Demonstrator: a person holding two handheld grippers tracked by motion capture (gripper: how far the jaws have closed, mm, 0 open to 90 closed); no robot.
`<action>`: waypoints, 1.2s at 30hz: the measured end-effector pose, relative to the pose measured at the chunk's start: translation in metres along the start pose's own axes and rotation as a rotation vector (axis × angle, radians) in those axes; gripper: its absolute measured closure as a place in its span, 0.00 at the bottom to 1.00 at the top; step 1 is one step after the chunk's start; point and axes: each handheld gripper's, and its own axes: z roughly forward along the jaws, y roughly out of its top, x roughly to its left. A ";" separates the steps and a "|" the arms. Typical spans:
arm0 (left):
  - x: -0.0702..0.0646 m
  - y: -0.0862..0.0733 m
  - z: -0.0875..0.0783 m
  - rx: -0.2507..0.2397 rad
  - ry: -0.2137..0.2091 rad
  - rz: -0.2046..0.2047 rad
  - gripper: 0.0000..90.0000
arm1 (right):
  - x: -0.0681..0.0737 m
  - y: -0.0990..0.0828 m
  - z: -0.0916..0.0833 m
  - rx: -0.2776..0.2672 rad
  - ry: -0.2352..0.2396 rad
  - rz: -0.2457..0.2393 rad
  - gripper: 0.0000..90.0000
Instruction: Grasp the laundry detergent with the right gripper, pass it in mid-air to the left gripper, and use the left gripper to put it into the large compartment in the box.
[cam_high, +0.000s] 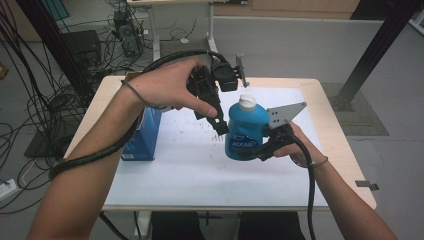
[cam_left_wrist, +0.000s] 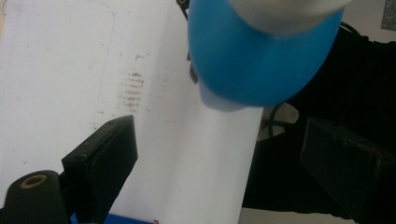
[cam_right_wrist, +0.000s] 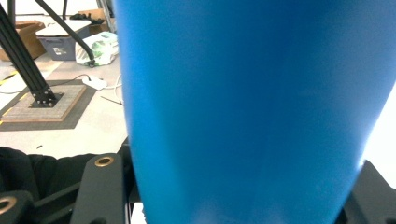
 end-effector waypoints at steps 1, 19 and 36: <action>0.000 0.000 0.000 -0.001 -0.002 -0.001 0.12 | 0.000 0.001 0.001 -0.001 0.002 -0.001 0.45; -0.009 0.015 0.005 0.014 -0.010 0.046 0.12 | -0.002 0.014 0.017 0.022 0.041 -0.034 0.45; -0.016 0.021 0.006 0.019 -0.010 0.063 0.12 | -0.004 0.017 0.030 0.050 0.056 -0.049 0.45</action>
